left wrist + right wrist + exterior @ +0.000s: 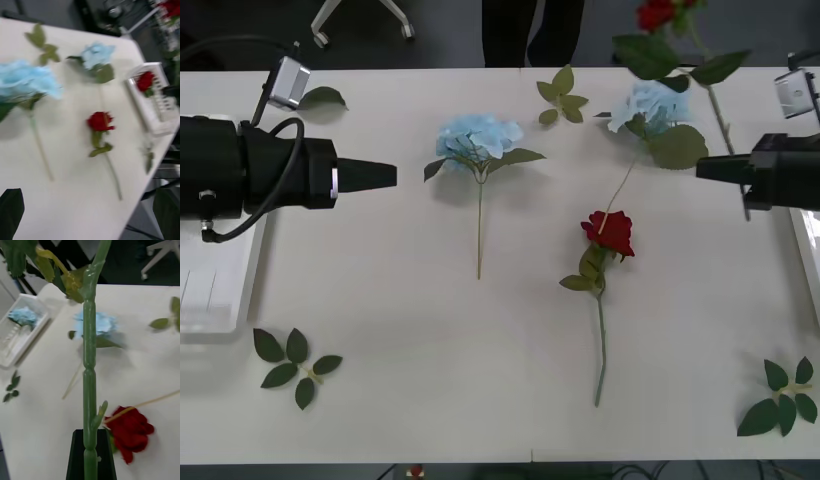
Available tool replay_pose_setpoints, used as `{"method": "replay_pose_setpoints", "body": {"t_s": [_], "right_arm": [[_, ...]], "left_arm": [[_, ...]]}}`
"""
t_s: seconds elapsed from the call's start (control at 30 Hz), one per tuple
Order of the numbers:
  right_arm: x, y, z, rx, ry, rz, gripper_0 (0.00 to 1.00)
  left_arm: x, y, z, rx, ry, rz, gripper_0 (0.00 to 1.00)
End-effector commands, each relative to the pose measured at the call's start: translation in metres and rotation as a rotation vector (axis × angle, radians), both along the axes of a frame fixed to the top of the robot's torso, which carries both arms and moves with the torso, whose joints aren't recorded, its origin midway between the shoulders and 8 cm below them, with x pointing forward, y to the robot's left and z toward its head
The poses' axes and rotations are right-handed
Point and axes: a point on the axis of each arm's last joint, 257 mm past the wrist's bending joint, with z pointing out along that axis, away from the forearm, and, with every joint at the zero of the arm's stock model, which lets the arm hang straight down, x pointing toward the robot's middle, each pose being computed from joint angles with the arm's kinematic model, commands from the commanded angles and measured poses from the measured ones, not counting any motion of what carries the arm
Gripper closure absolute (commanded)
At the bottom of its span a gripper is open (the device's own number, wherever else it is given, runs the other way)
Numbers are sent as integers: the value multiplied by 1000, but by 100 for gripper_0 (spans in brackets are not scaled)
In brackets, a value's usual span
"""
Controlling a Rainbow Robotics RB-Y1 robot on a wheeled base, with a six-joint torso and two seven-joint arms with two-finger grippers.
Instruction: Place the red flowers into the right box and the blue flowers into the left box. If a person shows an open palm, hand one flower to the person first, then continue sorting.
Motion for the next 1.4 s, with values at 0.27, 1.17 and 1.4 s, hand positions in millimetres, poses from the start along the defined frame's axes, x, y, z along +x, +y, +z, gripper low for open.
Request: {"method": "replay_pose_setpoints", "body": {"t_s": [0.27,1.17,1.4], "right_arm": [[28,-180,-18,-297,59,-368,100],[-59,-457,-74,-715,186,-831,100],[-62,-462,-97,-755,184,-843,100]], "left_arm": [[61,41,-74,334,74,324,0],[142,-109,-133,453,-172,469,0],[155,-118,-147,496,-225,445,0]]}}
